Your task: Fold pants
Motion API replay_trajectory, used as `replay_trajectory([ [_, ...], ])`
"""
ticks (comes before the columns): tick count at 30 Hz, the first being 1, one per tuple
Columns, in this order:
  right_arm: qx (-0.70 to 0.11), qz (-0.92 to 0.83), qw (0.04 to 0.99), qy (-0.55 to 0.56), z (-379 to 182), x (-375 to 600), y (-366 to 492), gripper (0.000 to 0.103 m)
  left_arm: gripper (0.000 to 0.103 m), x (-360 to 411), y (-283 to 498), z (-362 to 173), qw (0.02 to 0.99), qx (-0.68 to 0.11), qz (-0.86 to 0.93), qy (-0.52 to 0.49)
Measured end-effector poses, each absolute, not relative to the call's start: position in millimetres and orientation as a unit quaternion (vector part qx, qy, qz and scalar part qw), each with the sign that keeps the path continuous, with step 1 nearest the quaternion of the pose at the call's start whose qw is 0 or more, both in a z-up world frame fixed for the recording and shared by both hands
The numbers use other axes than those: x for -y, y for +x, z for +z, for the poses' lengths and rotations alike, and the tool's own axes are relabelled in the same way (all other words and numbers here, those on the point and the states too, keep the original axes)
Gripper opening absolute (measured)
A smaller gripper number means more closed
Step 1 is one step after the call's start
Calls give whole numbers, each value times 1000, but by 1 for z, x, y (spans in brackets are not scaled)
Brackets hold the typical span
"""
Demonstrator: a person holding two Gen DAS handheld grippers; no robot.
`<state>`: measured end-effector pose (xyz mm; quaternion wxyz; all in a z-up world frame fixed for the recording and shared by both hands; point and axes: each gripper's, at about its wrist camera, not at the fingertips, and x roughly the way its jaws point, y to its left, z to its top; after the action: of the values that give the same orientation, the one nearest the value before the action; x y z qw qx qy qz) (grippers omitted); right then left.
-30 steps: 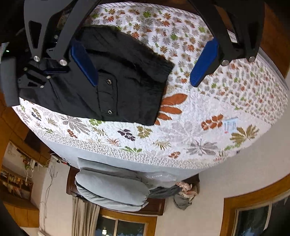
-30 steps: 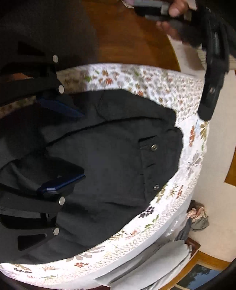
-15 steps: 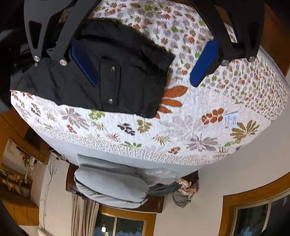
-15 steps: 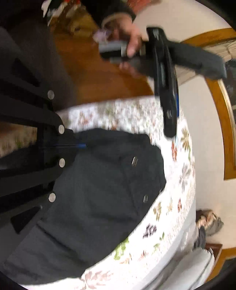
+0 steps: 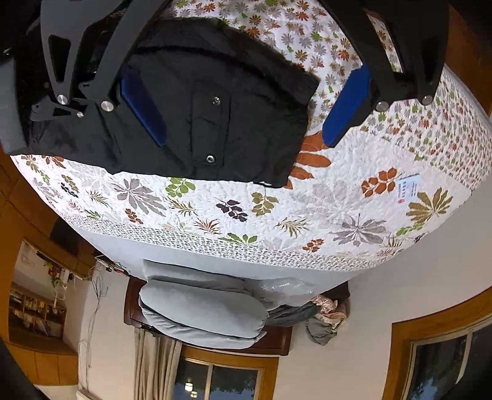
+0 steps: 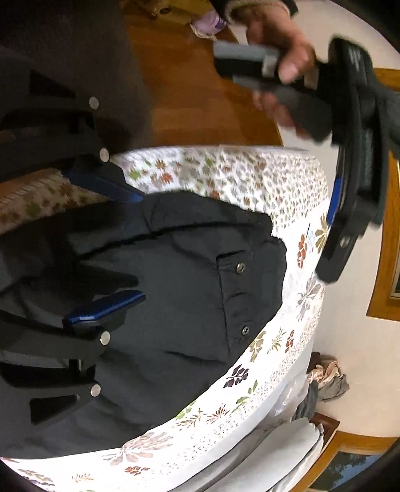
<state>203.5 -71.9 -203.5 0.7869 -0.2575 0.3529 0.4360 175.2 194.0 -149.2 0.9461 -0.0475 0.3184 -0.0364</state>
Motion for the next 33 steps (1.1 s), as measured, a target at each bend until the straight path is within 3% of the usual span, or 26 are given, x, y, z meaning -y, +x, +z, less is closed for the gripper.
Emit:
replay_trajectory([
  [19,-332,398,796,-313,-234,51,205,66,101,-217,174,-163,939,-332,-27,-84],
  [25,-395,417,788,-221,-226,68,235,37,101,-214,187,-178,931,-354,-37,-84],
  [27,-418,427,781,-180,-222,75,245,21,101,-213,192,-180,929,-358,-39,-89],
  [33,-426,459,764,-155,-210,82,245,13,101,-210,199,-179,928,-358,-46,-95],
])
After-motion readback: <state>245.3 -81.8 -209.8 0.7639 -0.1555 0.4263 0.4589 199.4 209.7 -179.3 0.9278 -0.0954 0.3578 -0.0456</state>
